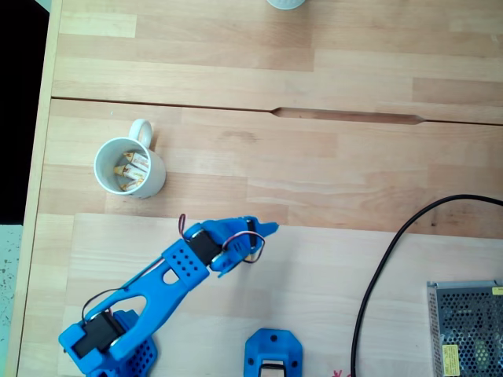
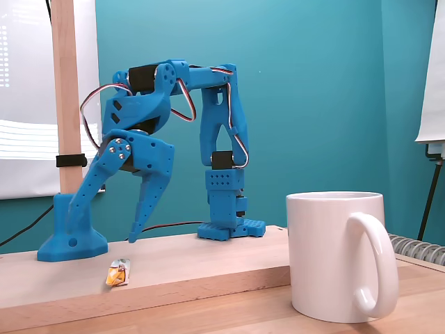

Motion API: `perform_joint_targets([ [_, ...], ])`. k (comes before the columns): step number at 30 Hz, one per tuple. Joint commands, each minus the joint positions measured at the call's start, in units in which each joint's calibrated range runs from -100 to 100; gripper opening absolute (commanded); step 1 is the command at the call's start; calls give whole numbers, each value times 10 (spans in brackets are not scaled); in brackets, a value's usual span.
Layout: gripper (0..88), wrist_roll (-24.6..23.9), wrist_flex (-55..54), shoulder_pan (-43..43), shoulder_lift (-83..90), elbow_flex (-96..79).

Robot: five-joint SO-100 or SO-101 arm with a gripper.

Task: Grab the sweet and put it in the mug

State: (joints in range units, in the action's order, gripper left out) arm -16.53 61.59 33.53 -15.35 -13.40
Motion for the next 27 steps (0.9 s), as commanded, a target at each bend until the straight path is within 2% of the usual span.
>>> perform_joint_targets([
  [1,296,-3,3,-5,7,26],
  [14,297,-7,4,-1,17,-39],
  [27,297,-75,4,17,18,-19],
])
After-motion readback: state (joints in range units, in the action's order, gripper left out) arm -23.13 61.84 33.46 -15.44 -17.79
